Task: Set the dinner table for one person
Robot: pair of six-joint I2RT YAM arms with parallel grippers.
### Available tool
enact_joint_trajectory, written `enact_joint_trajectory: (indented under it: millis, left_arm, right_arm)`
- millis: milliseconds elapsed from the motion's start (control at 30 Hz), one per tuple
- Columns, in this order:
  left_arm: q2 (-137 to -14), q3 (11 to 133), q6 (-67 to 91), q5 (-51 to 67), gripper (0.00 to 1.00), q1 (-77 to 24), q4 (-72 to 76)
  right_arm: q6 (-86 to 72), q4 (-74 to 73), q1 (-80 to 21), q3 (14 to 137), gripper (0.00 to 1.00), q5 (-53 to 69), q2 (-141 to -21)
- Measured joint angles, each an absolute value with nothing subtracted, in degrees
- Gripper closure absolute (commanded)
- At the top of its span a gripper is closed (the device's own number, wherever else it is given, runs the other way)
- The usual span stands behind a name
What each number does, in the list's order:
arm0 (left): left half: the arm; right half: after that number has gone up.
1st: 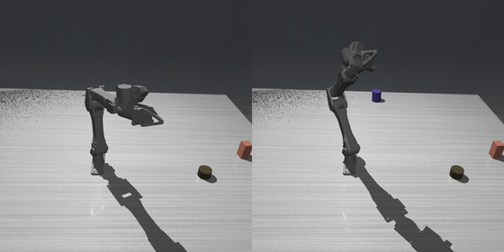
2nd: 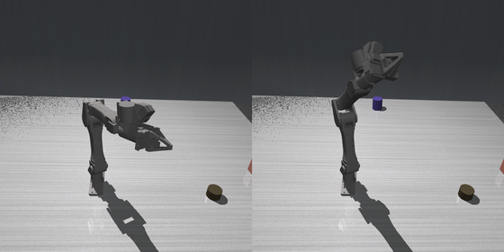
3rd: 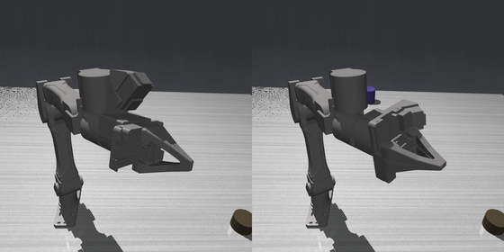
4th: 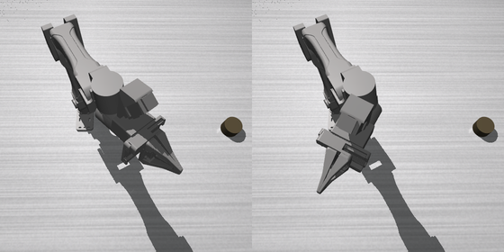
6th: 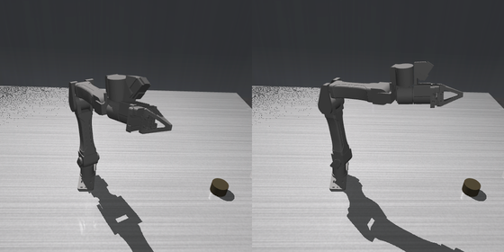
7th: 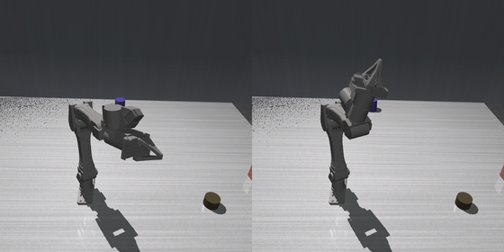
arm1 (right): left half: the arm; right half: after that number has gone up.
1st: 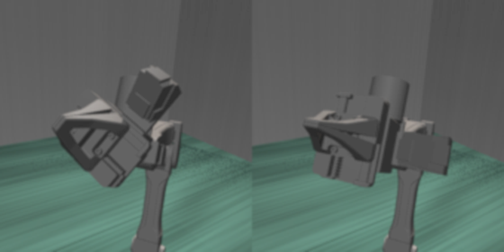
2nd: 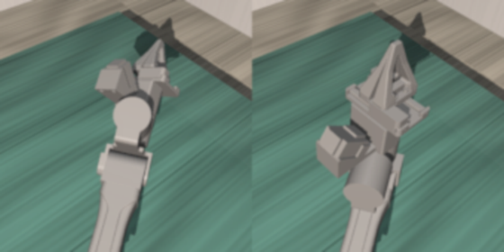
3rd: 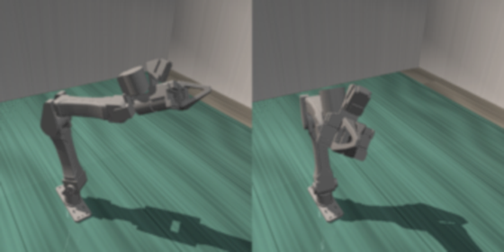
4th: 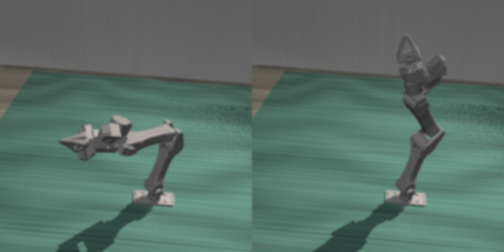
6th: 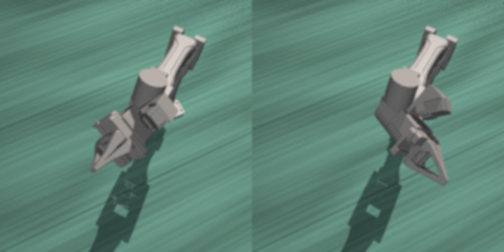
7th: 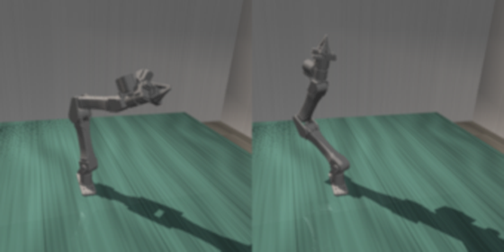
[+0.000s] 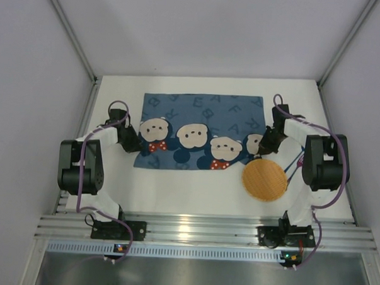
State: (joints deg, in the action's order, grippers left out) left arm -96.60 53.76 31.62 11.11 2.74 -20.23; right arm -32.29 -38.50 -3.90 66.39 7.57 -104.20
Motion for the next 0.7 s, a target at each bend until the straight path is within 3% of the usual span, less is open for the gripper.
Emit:
enact_joint_trajectory:
  millis: [33,100,133,167,200,233,267,300,500,700]
  left_arm:
    - [-96.55,53.74,31.62,11.0,1.0,2.74,-20.38]
    - [-96.49,53.74,31.64,10.79,1.0,2.74,-20.64]
    - [-96.47,53.8,31.62,10.66,0.98,2.74,-20.8]
    - [-96.47,53.91,31.59,10.52,0.87,2.74,-21.06]
    - [-96.47,54.13,31.44,10.04,0.55,2.74,-21.39]
    - [-96.47,54.33,30.89,9.5,0.33,2.76,-21.71]
    - [-96.33,55.0,31.05,9.89,0.15,2.87,-22.17]
    - [-95.9,55.9,30.72,9.37,0.02,2.79,-22.5]
    - [-92.33,57.52,30.3,6.31,0.02,3.03,-25.3]
    - [-83.64,56.8,30.33,7.38,0.02,2.9,-27.53]
  right_arm:
    - [-31.9,-38.5,-3.9,66.54,1.0,7.77,-104.29]
    - [-31.33,-38.92,-3.9,67.4,0.87,8.21,-104.79]
    - [-31.0,-38.92,-3.9,68.03,0.75,8.4,-105.19]
    - [-30.87,-39.07,-3.9,68.77,0.46,8.49,-105.58]
    - [-30.87,-39.22,-3.9,69.54,0.36,8.36,-105.93]
    - [-30.15,-39.27,-3.88,70.24,0.26,8.19,-106.13]
    - [-29.95,-39.33,-3.88,70.87,0.17,8.03,-106.19]
    - [-29.8,-39.46,-3.88,71.35,0.15,7.9,-106.19]
    - [-28.47,-40.99,-3.88,71.88,0.1,6.96,-103.66]
    - [-28.27,-42.28,-3.88,67.05,0.08,5.41,-88.82]
